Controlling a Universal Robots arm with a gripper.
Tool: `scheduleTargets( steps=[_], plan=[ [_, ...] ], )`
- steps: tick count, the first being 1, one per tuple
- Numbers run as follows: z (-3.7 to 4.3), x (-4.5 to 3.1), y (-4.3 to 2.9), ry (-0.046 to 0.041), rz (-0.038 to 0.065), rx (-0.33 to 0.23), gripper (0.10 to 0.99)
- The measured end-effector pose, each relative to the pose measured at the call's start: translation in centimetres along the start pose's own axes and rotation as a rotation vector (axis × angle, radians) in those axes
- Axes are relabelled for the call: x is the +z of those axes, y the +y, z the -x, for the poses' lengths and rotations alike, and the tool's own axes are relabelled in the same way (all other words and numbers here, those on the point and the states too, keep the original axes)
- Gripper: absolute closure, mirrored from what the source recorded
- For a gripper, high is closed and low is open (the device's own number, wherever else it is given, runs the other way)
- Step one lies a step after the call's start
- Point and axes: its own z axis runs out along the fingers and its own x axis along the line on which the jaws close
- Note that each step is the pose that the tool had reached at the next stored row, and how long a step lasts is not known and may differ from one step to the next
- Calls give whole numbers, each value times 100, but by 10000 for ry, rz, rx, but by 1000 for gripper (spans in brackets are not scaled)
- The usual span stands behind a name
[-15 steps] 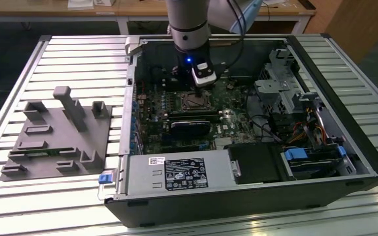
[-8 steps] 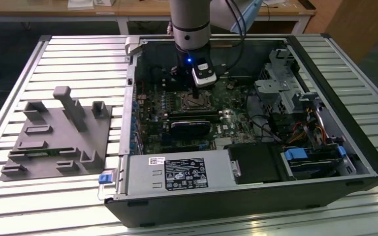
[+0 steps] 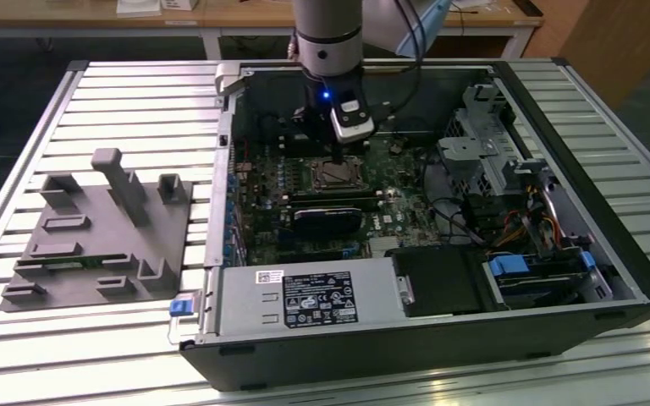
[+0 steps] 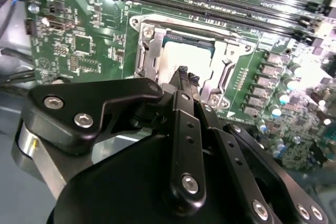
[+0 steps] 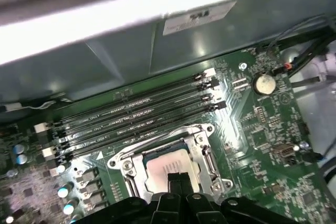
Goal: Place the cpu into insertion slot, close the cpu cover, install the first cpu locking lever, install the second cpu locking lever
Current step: 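Install the first cpu locking lever, then install the second cpu locking lever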
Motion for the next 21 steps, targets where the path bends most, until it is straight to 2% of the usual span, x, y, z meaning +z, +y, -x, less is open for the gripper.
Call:
scheduleTargets(
  steps=[3, 7, 21],
  plan=[
    [8, -64, 4, 0, 0, 0, 980],
    [15, -73, -8, 0, 2, -2, 980],
    [121, -77, -253, 4, -1, 0, 980]
  ],
)
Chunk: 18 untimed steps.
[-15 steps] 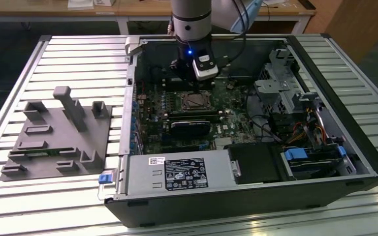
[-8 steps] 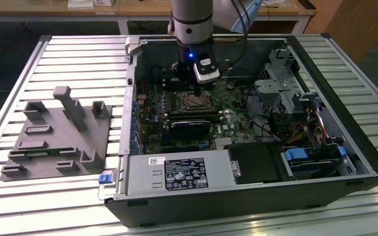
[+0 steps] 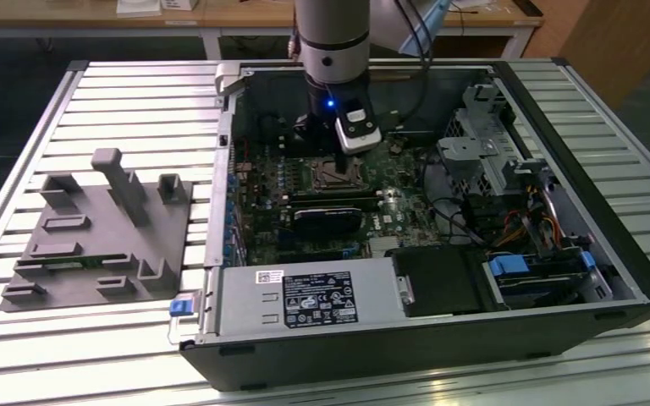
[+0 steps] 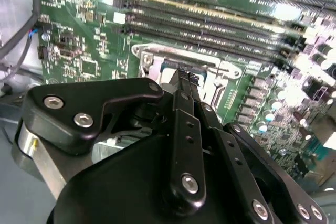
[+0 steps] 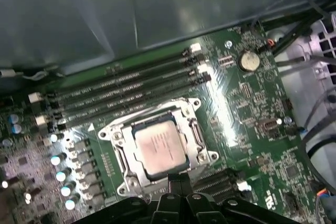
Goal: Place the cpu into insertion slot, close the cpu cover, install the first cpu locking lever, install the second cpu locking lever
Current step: 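Install the second cpu locking lever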
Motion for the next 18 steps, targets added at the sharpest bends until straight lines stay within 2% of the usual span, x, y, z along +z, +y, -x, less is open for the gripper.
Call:
scheduleTargets(
  steps=[7, 11, 18],
  plan=[
    [47, -2, -109, 3, 0, 0, 980],
    [60, -2, -144, 4, 1, -21, 980],
    [61, 15, -156, 60, 89, -797, 980]
  ],
)
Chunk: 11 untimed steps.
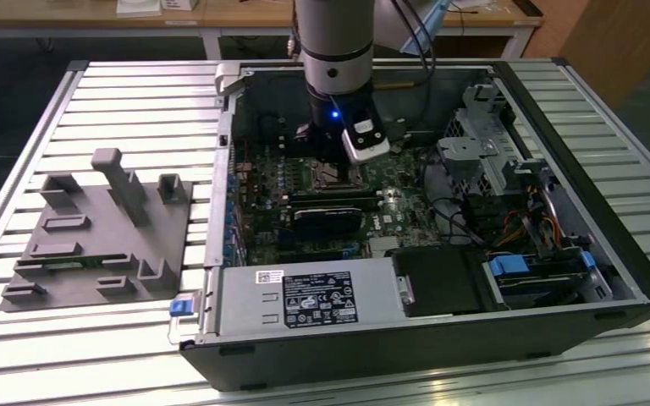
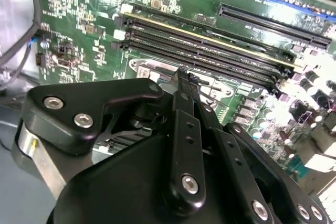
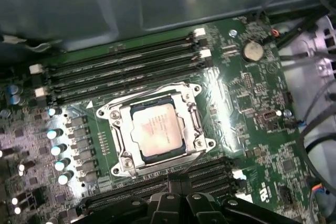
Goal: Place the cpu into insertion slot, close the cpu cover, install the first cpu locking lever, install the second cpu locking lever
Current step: 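Install the second cpu locking lever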
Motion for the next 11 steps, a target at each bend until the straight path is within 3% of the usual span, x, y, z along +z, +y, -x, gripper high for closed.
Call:
scheduleTargets(
  steps=[5, 11],
  plan=[
    [-9, 33, -18, 50, 44, -438, 980],
    [-87, 90, -65, 70, 75, -712, 980]
  ],
)
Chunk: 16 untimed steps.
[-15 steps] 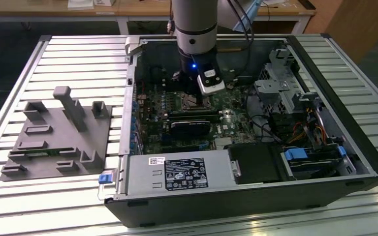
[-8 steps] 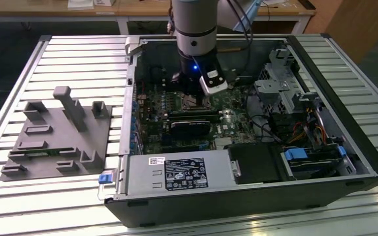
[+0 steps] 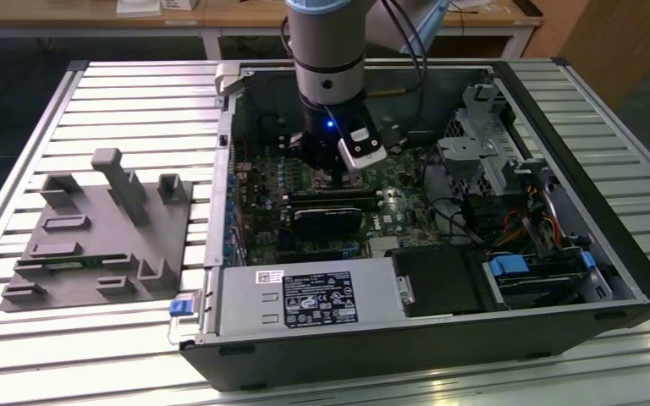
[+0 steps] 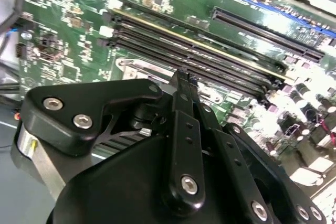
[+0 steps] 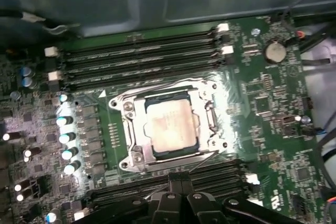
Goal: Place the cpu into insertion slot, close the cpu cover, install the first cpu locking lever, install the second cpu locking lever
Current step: 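Install the second cpu locking lever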
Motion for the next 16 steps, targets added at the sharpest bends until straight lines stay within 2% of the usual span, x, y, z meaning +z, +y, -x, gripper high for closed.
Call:
scheduleTargets(
  steps=[3, 8, 12, 16],
  plan=[
    [-50, 13, -20, 4, 6, -46, 980],
    [-66, 22, -54, 7, 19, -50, 980],
    [-138, 28, -98, 17, 59, -81, 980],
    [-199, 42, -131, 57, 251, -125, 980]
  ],
)
